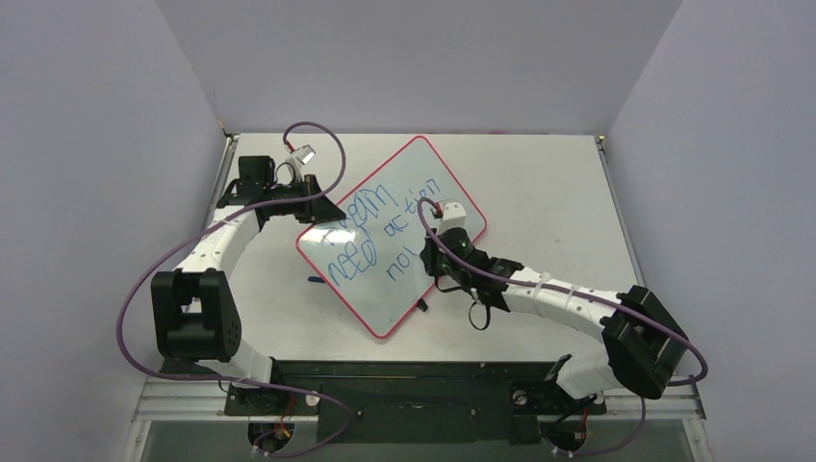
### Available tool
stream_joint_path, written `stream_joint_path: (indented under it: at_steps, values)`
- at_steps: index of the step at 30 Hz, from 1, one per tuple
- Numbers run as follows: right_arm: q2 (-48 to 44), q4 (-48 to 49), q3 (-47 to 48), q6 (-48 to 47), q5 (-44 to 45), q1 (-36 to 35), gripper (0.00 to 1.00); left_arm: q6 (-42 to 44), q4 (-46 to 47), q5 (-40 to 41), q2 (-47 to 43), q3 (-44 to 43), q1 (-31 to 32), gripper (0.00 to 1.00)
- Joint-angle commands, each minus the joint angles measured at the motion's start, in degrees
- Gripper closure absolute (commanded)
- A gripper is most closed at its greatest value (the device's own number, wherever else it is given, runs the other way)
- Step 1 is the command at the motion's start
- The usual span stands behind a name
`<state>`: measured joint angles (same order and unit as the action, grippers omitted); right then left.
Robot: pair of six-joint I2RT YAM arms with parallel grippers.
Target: Write a sentence on the whiteboard
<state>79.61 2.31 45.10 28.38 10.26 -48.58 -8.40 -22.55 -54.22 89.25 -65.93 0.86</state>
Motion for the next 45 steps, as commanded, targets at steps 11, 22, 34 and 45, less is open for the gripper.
stream_joint_path:
  at_steps: [11, 22, 34, 45]
  values:
    - [5.7, -2.1, 8.8, -1.1, 0.3, 2.3, 1.00, 5.0, -1.8, 2.5, -1.1, -1.1, 2.1, 1.00]
    - [6.2, -2.1, 9.1, -1.3, -0.1, 3.0, 1.00, 5.1, -2.0, 2.7, -1.1, -1.2, 2.1, 1.00]
    - [2.1, -2.0, 1.2, 0.0, 0.3, 3.0, 1.00, 5.5, -2.3, 3.2, -1.4, -1.2, 2.1, 1.00]
    - [1.8, -2.1, 2.2, -0.2, 0.7, 3.5, 1.00, 5.6, -2.4, 3.0, -1.5, -1.3, 2.1, 1.00]
